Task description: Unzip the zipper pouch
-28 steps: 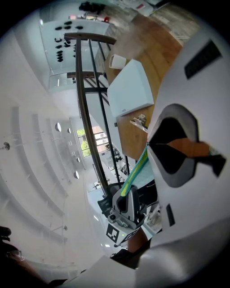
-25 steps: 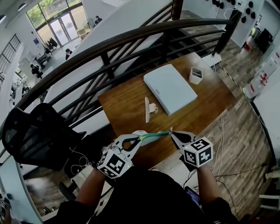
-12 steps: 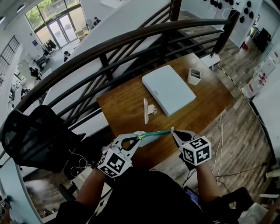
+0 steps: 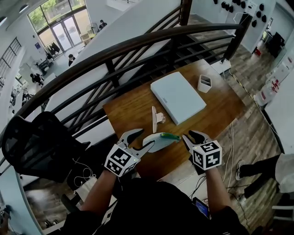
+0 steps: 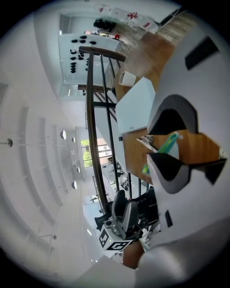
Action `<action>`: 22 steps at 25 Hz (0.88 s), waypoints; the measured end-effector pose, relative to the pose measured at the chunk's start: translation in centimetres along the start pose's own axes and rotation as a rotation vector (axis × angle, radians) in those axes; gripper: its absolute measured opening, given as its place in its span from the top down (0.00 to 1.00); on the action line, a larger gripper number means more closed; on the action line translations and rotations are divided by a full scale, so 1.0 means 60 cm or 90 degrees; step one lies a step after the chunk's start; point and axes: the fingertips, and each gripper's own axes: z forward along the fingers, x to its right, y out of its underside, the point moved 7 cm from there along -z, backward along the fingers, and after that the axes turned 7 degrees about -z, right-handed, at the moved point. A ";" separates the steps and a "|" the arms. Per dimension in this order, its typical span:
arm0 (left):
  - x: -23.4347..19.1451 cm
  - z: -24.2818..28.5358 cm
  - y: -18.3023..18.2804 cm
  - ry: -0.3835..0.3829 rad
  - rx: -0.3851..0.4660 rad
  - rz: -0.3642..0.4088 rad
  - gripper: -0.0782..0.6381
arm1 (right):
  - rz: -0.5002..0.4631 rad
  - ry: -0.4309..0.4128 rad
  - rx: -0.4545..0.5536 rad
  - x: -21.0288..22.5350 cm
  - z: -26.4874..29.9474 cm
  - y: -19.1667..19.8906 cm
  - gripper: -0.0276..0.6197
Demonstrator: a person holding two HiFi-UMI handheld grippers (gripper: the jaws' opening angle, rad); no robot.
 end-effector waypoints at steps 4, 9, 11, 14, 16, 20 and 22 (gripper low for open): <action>-0.014 -0.015 0.004 -0.019 0.011 -0.009 0.56 | 0.016 0.001 0.022 0.002 -0.009 0.000 0.77; -0.030 -0.028 0.008 -0.042 0.029 -0.024 0.56 | 0.032 0.020 0.059 0.015 -0.025 0.001 0.80; -0.036 -0.031 0.002 -0.051 0.043 -0.022 0.56 | 0.036 0.030 0.085 0.020 -0.033 -0.001 0.84; -0.041 -0.040 -0.015 -0.071 0.062 -0.020 0.60 | 0.038 0.048 0.126 0.024 -0.046 -0.008 0.91; -0.040 -0.050 -0.031 -0.096 0.084 -0.020 0.68 | 0.034 0.063 0.160 0.026 -0.060 -0.014 0.95; -0.039 -0.077 -0.059 -0.140 0.139 -0.038 0.80 | 0.031 0.081 0.241 0.031 -0.093 -0.026 0.96; -0.038 -0.089 -0.067 -0.154 0.161 -0.044 0.83 | 0.032 0.091 0.275 0.034 -0.107 -0.028 0.96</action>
